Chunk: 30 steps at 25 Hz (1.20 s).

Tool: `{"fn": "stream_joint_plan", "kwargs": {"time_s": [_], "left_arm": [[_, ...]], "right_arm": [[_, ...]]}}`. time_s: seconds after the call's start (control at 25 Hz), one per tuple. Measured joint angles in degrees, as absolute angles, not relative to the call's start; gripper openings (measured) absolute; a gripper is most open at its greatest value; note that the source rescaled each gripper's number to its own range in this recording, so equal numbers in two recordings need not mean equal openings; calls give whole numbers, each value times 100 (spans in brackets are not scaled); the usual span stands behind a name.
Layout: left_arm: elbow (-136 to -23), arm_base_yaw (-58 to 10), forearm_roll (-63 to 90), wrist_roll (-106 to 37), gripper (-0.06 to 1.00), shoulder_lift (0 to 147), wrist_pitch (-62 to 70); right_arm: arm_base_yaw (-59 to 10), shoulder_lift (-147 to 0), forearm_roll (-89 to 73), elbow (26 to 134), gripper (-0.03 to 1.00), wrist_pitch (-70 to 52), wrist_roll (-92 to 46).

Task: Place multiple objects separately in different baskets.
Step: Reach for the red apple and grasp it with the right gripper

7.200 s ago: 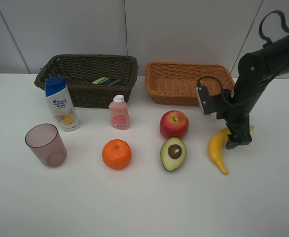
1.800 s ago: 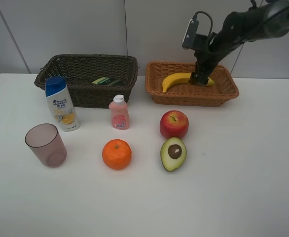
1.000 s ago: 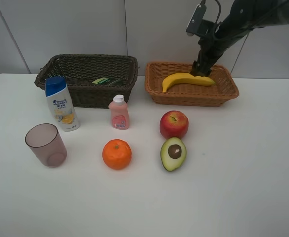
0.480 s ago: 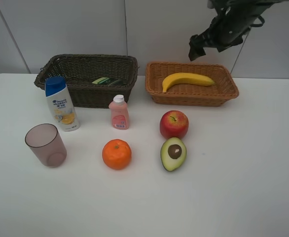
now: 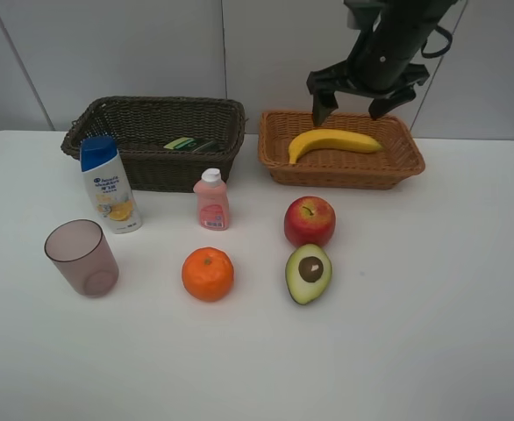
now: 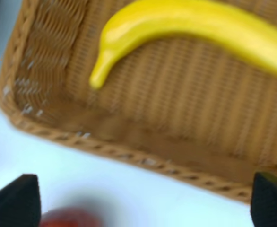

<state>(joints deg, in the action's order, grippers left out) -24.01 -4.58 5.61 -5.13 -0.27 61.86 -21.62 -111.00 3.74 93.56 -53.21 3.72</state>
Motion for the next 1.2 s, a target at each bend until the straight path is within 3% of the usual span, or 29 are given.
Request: {"fn": "stream_joint_plan", "kwargs": {"time_s": [0.32, 0.68, 1.2], "left_arm": [[-2401, -458, 561, -513, 100, -27, 6186], [-2401, -458, 561, -513, 100, -27, 6186], [-2401, -458, 561, -513, 100, -27, 6186]], "right_arm": [[-2649, -11086, 374, 9033, 90, -5511, 667], [-2796, -11086, 163, 7973, 90, -4782, 724], [-2948, -11086, 56, 7618, 89, -4170, 725]]}}
